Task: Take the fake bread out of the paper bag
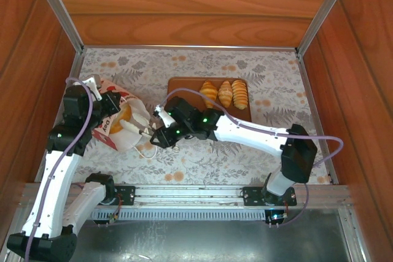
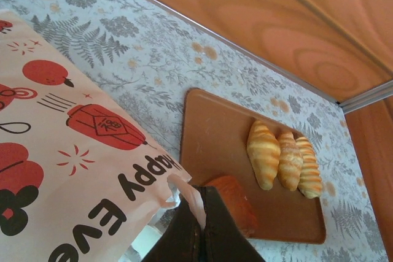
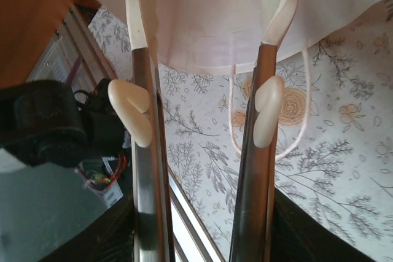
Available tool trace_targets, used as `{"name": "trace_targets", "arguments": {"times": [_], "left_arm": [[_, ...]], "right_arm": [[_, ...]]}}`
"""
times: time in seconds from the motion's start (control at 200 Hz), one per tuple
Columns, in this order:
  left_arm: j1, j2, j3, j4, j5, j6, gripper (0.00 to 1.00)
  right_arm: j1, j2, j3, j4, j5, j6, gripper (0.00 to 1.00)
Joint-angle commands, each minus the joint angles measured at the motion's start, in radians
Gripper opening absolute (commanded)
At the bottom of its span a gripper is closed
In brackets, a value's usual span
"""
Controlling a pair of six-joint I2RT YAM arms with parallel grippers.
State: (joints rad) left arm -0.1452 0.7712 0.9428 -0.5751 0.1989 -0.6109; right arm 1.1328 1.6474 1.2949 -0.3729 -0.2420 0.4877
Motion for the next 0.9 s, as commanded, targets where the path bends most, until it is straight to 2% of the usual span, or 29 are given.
{"name": "trace_targets", "arguments": {"times": [0.0,0.11,0.35,0.895], "left_arm": [[-0.005,-0.001,0.035,-0.002,0.035,-0.014,0.0],[-0.004,0.001,0.033,-0.002,0.049,-0.006,0.0],[-0.004,0.003,0.025,-0.002,0.087,0.005,0.0],[-0.004,-0.014,0.011,0.004,0.112,0.008,0.0]], "right_arm": [[0.004,0.046,0.051,0.03,-0.03,0.152,0.51],[0.003,0.075,0.05,0.036,0.004,0.238,0.54],[0.002,0.152,0.115,0.06,-0.004,0.316,0.58],[-0.002,0.323,0.269,0.048,-0.015,0.383,0.6]]}}
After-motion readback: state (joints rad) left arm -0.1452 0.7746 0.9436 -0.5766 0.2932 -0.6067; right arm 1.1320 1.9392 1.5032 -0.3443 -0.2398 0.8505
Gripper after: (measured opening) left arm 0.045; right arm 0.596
